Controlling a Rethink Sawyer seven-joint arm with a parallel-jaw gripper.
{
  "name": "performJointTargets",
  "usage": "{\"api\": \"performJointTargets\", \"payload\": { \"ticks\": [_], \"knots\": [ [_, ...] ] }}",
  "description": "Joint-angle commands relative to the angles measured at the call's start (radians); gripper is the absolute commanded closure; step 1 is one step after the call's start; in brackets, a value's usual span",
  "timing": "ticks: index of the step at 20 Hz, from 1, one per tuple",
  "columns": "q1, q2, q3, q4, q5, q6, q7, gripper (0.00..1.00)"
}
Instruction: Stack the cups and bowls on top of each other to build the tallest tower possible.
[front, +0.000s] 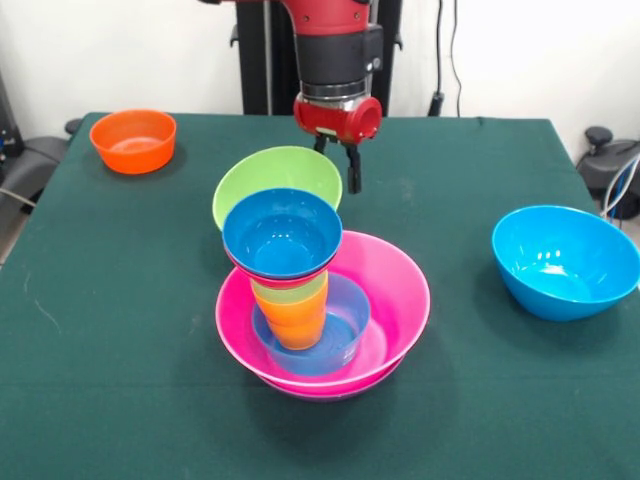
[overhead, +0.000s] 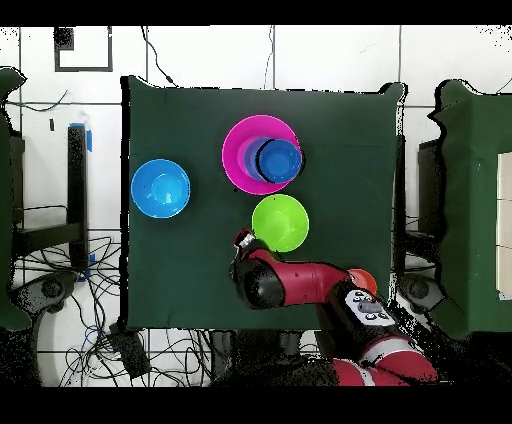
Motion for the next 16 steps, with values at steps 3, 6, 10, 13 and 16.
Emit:
{"api": "performJointTargets", "payload": {
  "ticks": [3,6,10,13,16],
  "knots": [
    [0.005,-0.089,0.107,0.021,0.035,0.158,0.018,0.00],
    [0.012,-0.058,0.107,-0.017,0.028,0.138,0.020,0.00],
    [0.010,-0.046,0.111,-0.035,0.023,0.135,0.016,0.00],
    [0.006,-0.058,0.113,-0.023,0.022,0.141,0.015,0.00],
    [0.002,-0.060,0.117,-0.019,0.020,0.143,0.013,0.00]
  ]
}}
